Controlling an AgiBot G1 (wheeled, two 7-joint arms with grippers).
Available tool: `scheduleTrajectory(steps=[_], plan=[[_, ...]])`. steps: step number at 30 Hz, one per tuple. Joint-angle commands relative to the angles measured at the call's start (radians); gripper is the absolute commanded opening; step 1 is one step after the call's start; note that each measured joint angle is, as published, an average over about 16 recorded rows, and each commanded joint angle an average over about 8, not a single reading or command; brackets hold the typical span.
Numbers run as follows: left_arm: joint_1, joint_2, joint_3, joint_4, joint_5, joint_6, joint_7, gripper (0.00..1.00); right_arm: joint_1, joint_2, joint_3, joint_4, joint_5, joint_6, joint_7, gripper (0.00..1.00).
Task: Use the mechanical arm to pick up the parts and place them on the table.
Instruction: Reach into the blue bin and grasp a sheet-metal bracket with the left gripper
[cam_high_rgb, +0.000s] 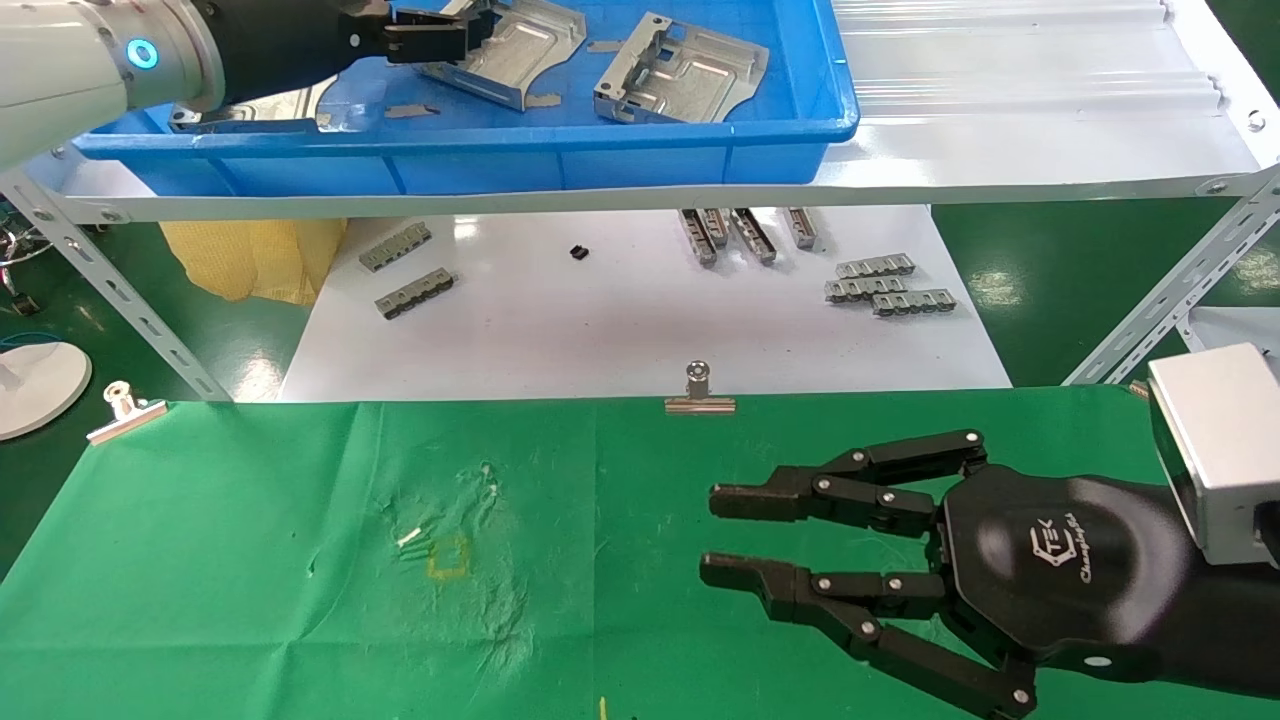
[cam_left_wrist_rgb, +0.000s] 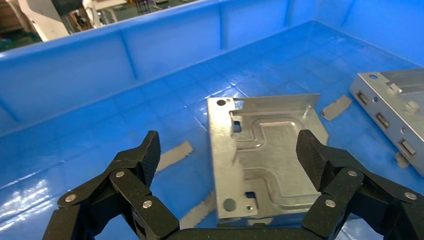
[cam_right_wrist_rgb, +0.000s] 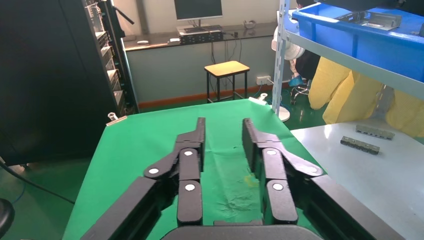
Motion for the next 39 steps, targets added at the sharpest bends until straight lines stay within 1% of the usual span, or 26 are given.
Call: scheduleTrajectory(steps=[1,16,32,39], plan=[[-0.002,0.005,0.004,0.007,0.006,0.001,-0.013,0.00,0.000,0.000,0.000,0.000,0.000,0.000,0.000,1.00],[-0.010,0.030,0.028,0.003,0.040,-0.057,-0.052,0.00,0.000,0.000,0.000,0.000,0.000,0.000,0.000,1.00],[-0.003,0.036,0.041,0.000,0.059,-0.066,-0.079,0.00,0.000,0.000,-0.001,0.000,0.001,0.000,0.000,1.00],[-0.002,0.033,0.033,-0.018,0.048,-0.076,-0.074,0.00,0.000,0.000,-0.001,0.000,0.001,0.000,0.000,1.00]])
